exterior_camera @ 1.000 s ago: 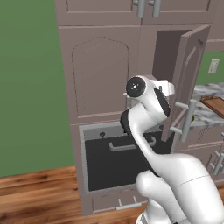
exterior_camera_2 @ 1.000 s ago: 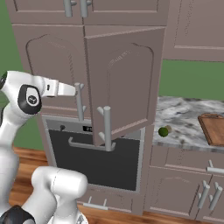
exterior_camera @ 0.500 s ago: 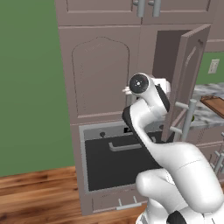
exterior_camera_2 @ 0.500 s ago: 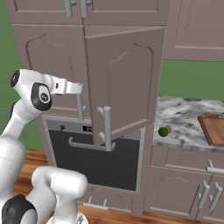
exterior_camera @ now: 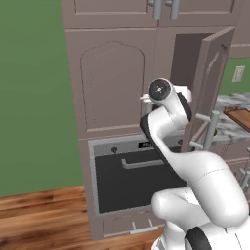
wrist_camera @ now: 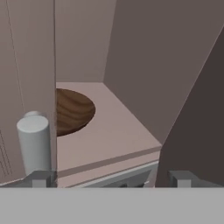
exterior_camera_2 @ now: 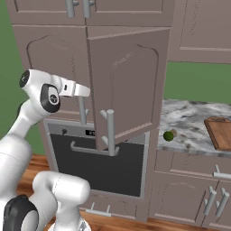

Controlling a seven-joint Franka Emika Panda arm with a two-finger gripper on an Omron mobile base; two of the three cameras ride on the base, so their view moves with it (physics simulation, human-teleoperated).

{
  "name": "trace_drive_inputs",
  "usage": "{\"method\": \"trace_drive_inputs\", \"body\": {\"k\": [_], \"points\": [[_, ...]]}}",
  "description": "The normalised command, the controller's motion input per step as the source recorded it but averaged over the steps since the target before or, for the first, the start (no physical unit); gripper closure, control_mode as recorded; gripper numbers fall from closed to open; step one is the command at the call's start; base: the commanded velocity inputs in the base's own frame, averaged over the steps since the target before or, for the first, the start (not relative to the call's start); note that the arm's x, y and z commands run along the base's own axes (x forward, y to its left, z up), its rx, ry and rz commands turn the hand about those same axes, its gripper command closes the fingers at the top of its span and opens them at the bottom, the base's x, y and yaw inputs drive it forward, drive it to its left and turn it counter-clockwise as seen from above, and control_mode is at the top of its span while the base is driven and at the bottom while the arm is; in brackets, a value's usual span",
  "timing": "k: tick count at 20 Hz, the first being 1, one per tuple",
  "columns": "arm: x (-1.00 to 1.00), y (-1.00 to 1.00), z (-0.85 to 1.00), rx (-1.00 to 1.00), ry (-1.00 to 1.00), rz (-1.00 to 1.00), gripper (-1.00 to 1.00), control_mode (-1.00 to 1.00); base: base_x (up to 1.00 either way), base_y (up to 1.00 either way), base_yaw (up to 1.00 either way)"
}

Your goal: Open the cabinet. Place the bowl and condiment on the counter. Then place the lime and garlic on the cutting board.

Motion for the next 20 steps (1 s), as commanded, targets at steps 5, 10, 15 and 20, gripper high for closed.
{"method": "trace_drive_inputs", "body": {"k": [5,10,15,20], "points": [[0.07,-0.21,-0.04,0.03,0.0,0.0,-1.0,-1.0,0.0,0.0,0.0],[0.01,-0.25,-0.02,0.03,0.0,0.0,-1.0,-1.0,0.0,0.0,0.0],[0.0,-0.36,-0.04,0.04,0.0,0.0,-1.0,-1.0,0.0,0.0,0.0],[0.0,-0.5,-0.1,0.06,0.0,0.0,-1.0,-1.0,0.0,0.0,0.0]]}}
